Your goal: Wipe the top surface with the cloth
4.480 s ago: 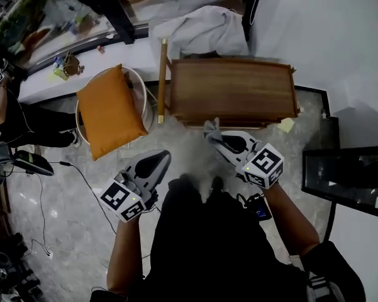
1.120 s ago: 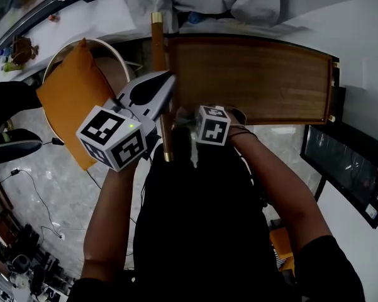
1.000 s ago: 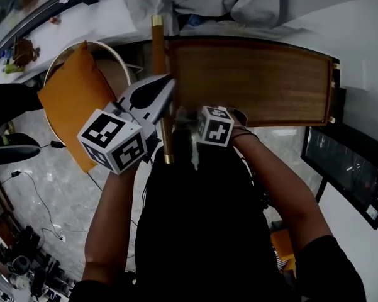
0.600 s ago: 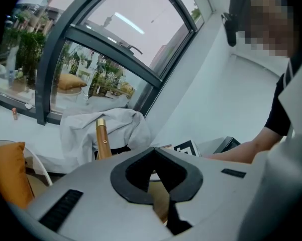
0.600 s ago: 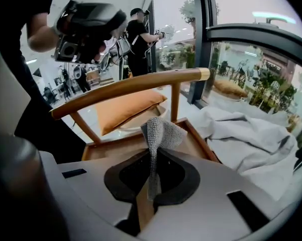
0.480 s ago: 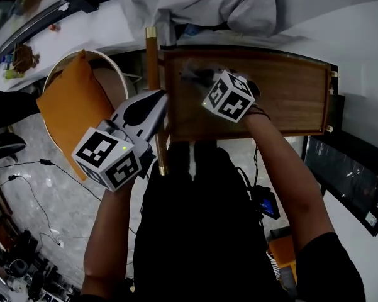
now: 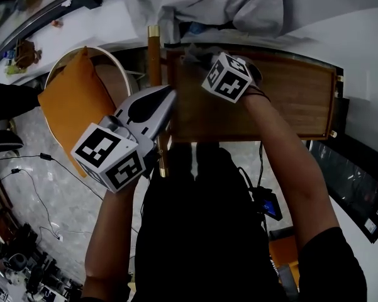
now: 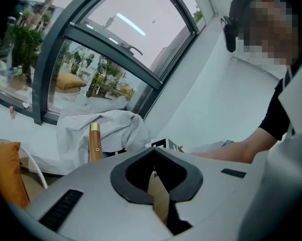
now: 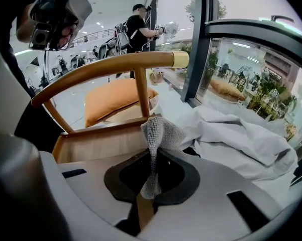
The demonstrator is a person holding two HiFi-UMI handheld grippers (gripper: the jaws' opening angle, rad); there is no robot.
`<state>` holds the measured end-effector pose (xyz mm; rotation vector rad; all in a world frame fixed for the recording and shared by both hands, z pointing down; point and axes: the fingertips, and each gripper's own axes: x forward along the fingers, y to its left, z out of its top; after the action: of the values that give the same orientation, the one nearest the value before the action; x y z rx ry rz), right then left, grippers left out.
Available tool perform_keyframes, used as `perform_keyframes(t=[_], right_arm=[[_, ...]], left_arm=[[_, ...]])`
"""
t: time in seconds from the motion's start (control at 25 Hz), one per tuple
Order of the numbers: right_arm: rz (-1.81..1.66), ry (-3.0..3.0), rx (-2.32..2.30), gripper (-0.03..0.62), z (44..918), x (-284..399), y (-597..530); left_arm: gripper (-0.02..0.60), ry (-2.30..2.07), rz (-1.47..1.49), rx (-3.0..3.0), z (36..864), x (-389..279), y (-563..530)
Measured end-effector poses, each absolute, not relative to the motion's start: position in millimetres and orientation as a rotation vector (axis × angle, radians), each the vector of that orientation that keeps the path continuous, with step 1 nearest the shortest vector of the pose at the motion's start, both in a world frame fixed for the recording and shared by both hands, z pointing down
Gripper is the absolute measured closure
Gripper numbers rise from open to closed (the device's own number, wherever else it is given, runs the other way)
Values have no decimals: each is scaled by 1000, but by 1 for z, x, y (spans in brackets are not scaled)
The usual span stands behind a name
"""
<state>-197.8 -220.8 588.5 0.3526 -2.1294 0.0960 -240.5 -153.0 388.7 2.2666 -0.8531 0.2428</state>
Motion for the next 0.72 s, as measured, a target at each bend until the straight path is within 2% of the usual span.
perform_keyframes(t=[0.4, 0.72], right_arm=[[177, -2124, 328, 557, 601, -199, -222], [203, -2112, 216, 557, 606, -197, -166]], left_arm=[[569, -881, 268, 2244, 394, -248, -145], [569, -884, 276, 2263, 388, -251, -141]])
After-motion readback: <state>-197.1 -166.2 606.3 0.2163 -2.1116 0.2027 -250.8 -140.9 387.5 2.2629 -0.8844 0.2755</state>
